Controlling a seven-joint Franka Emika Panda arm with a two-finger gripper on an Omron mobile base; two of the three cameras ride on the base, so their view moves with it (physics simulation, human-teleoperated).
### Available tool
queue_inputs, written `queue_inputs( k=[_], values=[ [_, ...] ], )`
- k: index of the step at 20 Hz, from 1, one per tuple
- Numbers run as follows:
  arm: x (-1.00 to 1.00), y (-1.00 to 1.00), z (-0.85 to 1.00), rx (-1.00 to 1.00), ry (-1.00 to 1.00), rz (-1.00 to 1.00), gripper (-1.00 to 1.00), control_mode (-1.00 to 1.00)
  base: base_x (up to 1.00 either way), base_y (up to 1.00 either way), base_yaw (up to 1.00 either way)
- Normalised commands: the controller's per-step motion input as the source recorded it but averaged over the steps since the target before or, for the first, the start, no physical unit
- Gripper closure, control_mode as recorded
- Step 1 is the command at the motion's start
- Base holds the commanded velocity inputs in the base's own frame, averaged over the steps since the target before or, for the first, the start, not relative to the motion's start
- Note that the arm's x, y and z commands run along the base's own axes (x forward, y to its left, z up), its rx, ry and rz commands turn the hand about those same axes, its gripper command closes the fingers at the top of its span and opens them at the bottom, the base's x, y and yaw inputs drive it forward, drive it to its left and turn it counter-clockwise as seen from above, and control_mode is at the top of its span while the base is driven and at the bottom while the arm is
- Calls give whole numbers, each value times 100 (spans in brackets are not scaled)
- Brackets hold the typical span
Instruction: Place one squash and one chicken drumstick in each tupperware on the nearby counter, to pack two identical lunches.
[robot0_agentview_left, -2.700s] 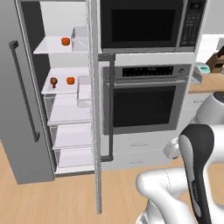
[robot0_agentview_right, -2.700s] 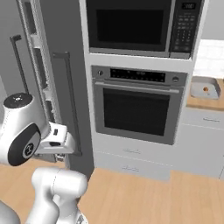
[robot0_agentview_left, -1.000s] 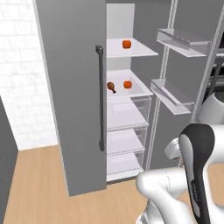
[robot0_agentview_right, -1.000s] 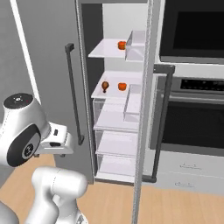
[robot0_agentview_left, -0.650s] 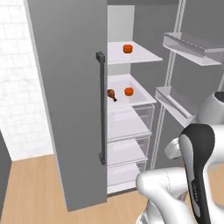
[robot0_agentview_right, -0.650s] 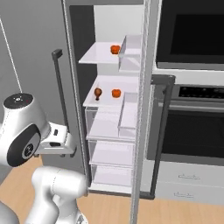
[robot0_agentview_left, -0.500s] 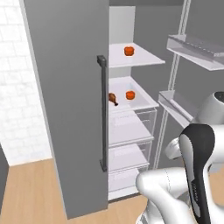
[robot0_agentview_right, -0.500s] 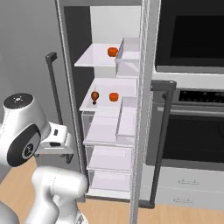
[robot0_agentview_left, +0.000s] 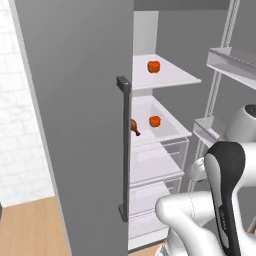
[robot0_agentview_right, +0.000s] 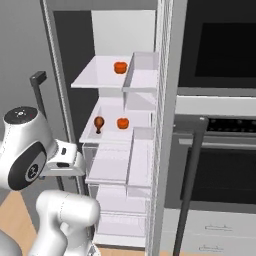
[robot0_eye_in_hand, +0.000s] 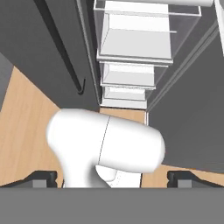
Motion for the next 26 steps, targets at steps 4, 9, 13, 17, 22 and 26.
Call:
queue_inputs(
  k=[4,9,13,17,22,26],
  values=[
    [0,0,0,0,0,0,-100,100,39,0,-6],
    [0,0,0,0,0,0,-100,100,31,0,-5],
    [0,0,0,0,0,0,-100,100,38,0,-3],
    [0,0,0,0,0,0,-100,100,41,0,-3],
    [0,0,0,0,0,0,-100,100,32,0,-1],
    [8,0,0,0,-1,0,-100,-100,20,-1,0]
  ],
)
